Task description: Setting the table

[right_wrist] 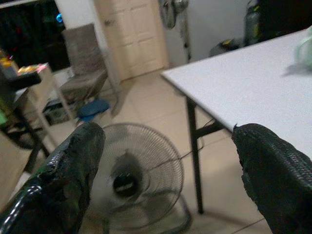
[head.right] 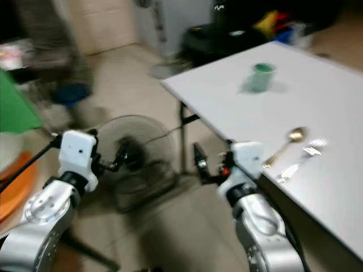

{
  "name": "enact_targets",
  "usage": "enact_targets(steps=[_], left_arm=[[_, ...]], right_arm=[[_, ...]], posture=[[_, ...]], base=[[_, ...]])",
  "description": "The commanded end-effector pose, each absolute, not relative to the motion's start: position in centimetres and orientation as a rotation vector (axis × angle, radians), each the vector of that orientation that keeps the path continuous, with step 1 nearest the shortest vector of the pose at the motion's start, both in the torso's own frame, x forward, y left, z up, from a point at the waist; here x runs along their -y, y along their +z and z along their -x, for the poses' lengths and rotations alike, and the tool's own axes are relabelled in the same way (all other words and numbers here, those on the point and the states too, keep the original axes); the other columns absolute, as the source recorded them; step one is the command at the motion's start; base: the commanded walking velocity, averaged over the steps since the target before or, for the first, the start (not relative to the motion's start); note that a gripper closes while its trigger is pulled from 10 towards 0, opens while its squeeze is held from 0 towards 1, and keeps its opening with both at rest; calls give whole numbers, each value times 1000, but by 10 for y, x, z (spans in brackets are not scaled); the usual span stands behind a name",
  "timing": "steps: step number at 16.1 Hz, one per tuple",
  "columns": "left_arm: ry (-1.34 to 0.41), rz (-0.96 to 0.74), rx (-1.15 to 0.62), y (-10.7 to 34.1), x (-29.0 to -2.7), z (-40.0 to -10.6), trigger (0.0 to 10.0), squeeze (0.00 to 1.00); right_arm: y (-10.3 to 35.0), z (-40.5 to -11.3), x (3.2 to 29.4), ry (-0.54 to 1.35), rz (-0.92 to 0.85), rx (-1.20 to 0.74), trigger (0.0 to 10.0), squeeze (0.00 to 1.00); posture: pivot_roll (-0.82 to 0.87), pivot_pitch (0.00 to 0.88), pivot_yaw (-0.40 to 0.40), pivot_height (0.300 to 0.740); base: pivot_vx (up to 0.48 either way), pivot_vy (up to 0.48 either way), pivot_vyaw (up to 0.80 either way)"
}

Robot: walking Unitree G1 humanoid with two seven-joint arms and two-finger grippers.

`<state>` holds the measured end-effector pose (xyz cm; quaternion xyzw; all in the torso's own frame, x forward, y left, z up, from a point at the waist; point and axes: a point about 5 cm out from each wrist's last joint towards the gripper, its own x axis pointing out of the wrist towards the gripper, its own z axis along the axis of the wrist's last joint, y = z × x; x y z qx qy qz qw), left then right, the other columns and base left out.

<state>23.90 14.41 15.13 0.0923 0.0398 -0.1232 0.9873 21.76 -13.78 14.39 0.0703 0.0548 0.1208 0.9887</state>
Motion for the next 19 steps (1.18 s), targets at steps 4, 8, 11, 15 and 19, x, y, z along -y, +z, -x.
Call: enact_targets(steps=[4, 8, 11, 15, 19], left_arm=[[-217, -196, -89, 154, -155, -239, 10000, 0], [-220, -195, -89, 156, -155, -238, 10000, 0], [-221, -196, -82, 157, -156, -239, 10000, 0], [-211, -189, -56, 162, -156, -241, 10000, 0], [-190, -158, -49, 166, -160, -243, 10000, 0]], right_arm=[[147, -220, 129, 275, -170, -102, 10000, 1000], [145, -220, 128, 267, -195, -117, 10000, 1000], [145, -221, 127, 272, -203, -123, 10000, 1000], [146, -221, 124, 304, -197, -135, 10000, 1000], [147, -224, 121, 321, -188, -140, 10000, 1000]], posture=[[104, 0, 57, 740], [109, 0, 58, 740], [110, 0, 59, 740], [112, 0, 57, 740], [116, 0, 53, 740]], base=[[0, 160, 758], [0, 362, 0], [0, 241, 0], [0, 0, 0], [139, 0, 788]])
